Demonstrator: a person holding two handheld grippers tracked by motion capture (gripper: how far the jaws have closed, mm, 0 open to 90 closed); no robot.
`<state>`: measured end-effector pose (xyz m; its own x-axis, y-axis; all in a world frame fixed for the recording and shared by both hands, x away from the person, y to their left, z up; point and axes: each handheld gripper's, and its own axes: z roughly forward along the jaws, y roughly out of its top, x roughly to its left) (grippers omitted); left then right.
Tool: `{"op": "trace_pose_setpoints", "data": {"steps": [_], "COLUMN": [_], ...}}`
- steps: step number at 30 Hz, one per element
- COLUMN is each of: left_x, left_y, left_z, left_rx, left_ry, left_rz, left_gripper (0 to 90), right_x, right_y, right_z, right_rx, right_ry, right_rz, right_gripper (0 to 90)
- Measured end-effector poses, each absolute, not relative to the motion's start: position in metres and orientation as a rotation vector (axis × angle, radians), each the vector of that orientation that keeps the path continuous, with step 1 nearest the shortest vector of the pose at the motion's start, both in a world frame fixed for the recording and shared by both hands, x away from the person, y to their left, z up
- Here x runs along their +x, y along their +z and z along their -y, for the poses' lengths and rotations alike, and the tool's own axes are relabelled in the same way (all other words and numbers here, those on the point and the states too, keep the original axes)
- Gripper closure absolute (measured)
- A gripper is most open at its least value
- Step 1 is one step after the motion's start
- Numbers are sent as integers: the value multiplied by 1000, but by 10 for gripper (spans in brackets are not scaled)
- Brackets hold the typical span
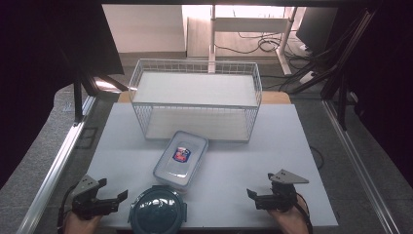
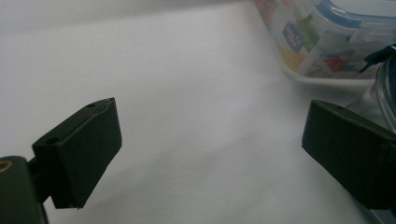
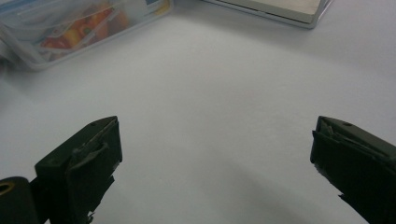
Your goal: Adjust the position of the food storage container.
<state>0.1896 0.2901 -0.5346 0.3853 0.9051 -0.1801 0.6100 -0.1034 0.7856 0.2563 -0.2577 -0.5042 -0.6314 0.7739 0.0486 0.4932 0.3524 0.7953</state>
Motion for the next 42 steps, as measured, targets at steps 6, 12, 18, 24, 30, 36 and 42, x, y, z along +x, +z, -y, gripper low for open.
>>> {"op": "trace_pose_setpoints", "data": {"steps": [6, 12, 18, 24, 30, 36, 42], "left_x": [190, 189, 183, 174, 166, 158, 150], "left_y": [-534, -529, -516, -500, -486, -477, -470], "left_z": [-290, -288, -289, -284, -262, -238, -207], "left_rx": [1818, 1817, 1782, 1742, 1799, 1861, 1895], "left_ry": [450, 438, 421, 365, 366, 357, 275], "left_rz": [-1351, -1356, -1329, -1286, -1166, -1061, -979], "left_gripper": [51, 56, 226, 587, 788, 898, 900], "right_x": [257, 257, 258, 258, 258, 258, 259], "right_y": [-505, -505, -506, -505, -505, -506, -508], "right_z": [255, 257, 258, 259, 257, 255, 254], "right_rx": [1113, 1126, 1137, 1145, 1141, 1132, 1138], "right_ry": [1170, 1166, 1144, 1134, 1134, 1117, 1107], "right_rz": [-2289, -2283, -2275, -2268, -2271, -2284, -2292], "right_gripper": [22, 25, 32, 47, 52, 58, 58]}}
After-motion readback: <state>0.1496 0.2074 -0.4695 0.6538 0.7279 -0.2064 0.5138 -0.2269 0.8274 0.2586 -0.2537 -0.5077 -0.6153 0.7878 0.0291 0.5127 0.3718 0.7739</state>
